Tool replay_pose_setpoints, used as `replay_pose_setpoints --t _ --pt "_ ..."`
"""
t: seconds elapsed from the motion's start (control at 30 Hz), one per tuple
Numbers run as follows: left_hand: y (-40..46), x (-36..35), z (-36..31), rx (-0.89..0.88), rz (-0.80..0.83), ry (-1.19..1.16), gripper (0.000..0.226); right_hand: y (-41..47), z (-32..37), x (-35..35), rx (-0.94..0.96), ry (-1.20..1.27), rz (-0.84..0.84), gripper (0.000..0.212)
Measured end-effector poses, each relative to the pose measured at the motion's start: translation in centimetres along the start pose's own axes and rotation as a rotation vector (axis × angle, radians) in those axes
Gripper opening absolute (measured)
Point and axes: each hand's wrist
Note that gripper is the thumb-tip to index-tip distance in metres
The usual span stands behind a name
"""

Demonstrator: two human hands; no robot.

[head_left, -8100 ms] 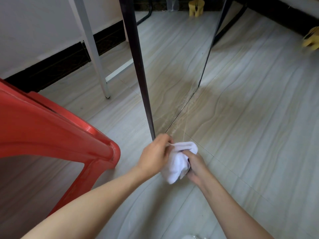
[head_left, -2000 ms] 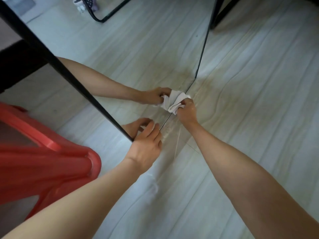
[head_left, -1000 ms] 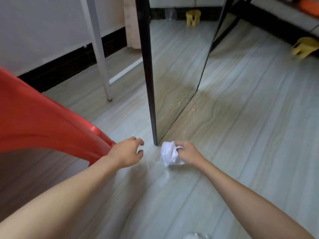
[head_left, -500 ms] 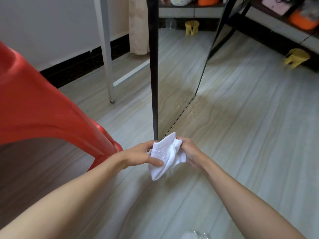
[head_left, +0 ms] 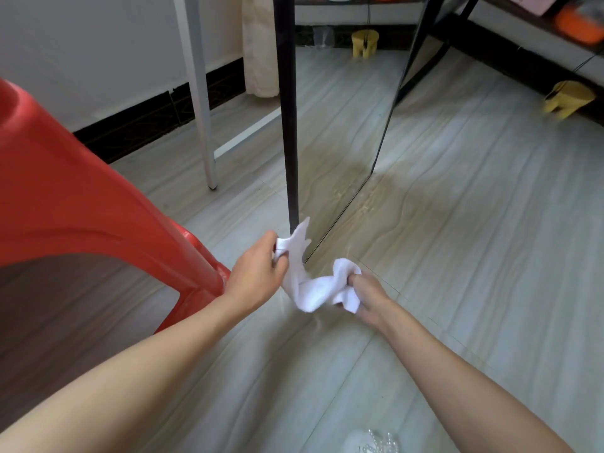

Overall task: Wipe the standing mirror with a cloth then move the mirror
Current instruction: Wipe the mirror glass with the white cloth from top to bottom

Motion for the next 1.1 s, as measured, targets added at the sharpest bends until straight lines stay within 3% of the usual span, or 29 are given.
replay_pose_setpoints --t 0.13,0.2,0.27,0.33,0.4,0.47,0.53,0.67,0.73,0.83,0.93,1.1 --pt "-1.2 -1.2 -1.1 -0.301 0.22 0.254 0.009 -0.8 0.5 -0.6 -0.119 0.391 0.284 0.037" --pt "-1.6 -1.8 -0.7 -0.377 0.358 0.286 0.021 -0.5 0.5 -0.6 -0.11 0.466 0.383 0.054" --pt "-1.7 -2.1 -0.2 -0.429 0.477 0.312 0.03 -0.6 0.4 -0.7 -0.087 0.432 0.444 0.055" --pt "-1.8 -2.1 0.1 -0.45 0.574 0.374 0.035 -0.1 -0.2 -0.7 -0.046 0.292 0.342 0.039" --pt "-1.9 -2.2 0.1 -0.451 0.631 0.417 0.049 0.6 -0.8 -0.9 -0.004 0.116 0.086 0.039" --pt "-2.1 -2.2 0.3 -0.391 0.618 0.393 0.055 0.7 -0.8 -1.1 0.067 -0.023 -0.176 0.035" --pt "-1.9 -2.0 0.7 -0.254 0.541 0.325 0.037 0.1 -0.1 -1.5 0.251 -0.048 -0.331 0.023" --pt "-0.3 -0.7 1.8 0.019 0.249 0.127 0.031 -1.4 2.1 -3.6 0.704 -0.093 -0.391 0.03" --pt "0.7 0.0 1.8 0.12 0.139 0.048 0.035 -1.0 2.6 -5.5 0.766 -0.171 -0.322 0.031" --pt "1.6 0.7 0.9 0.149 0.068 -0.101 0.046 0.4 2.1 -7.7 0.614 -0.212 -0.317 0.028" --pt "2.4 0.8 -0.7 0.107 0.11 -0.208 0.055 1.7 1.4 -7.7 0.43 -0.2 -0.335 0.017" --pt "3.6 0.3 -2.0 0.093 0.157 -0.314 0.052 3.8 1.1 -6.5 0.167 -0.565 -0.16 0.027"
Point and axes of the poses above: each hand's wrist, its own y-axis towards the middle knuckle, its own x-axis out of the back of the hand, z = x × y, and after that the axes turned 5 degrees about -y, right-handed
